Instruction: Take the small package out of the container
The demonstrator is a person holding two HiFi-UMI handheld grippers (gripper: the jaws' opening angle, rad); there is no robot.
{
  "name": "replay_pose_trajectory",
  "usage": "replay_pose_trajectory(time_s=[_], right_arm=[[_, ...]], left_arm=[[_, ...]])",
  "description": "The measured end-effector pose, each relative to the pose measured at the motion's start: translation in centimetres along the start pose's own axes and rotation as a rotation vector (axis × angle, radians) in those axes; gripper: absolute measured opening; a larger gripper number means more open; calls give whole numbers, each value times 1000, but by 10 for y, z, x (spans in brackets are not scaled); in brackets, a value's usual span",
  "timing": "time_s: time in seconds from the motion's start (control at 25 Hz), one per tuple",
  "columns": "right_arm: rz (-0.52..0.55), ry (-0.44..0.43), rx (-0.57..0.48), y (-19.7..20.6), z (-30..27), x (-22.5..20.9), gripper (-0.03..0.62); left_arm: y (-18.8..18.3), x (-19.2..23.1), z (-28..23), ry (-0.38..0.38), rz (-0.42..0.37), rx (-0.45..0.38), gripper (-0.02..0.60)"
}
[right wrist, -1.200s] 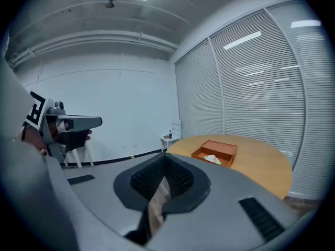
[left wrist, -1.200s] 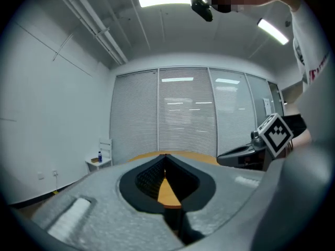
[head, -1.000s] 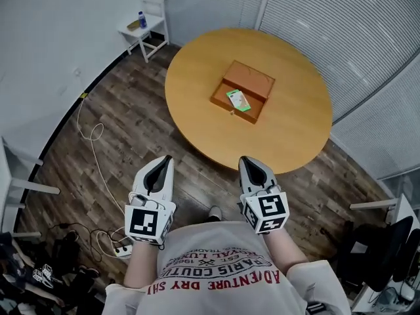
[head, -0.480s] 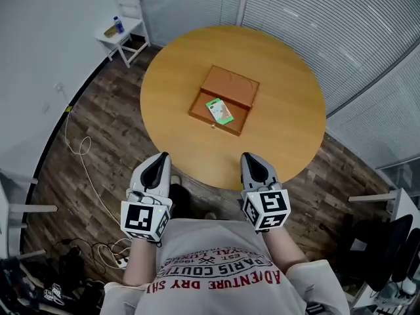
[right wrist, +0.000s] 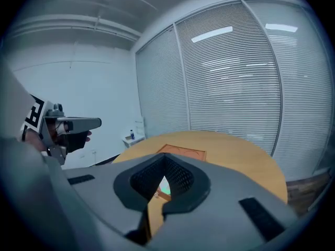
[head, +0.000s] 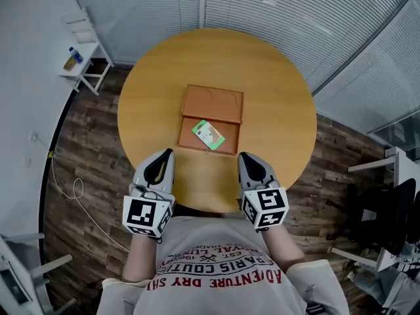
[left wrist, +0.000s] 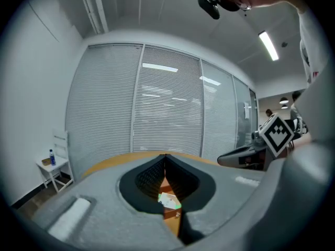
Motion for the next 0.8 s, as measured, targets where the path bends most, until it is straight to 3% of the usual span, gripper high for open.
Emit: replay_pose_trajectory(time_s=[0.4, 0.56, 0.6, 0.64, 0.8], right_arm=[[34, 86, 250, 9, -101, 32, 8], [106, 38, 357, 24, -140, 43, 9], [127, 25, 376, 28, -148, 45, 83], [146, 17, 394, 33, -155, 46, 199], [188, -3, 476, 53, -182, 46, 310]], left_arm=[[8, 113, -71, 213, 26, 73, 9], [20, 143, -87, 251, 49, 106, 9], [22, 149, -90, 253, 52, 114, 9], [25, 153, -91, 255, 56, 122, 9], [39, 167, -97, 259, 85, 151, 10]])
Point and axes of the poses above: the fingertips, and each gripper's own axes: z backward along the fingers, x to its left, y out of its underside, the point moved 9 cm from there along z, backward along the fingers, and after that the axes turned 10 degrees about y, right-handed, at the moved point
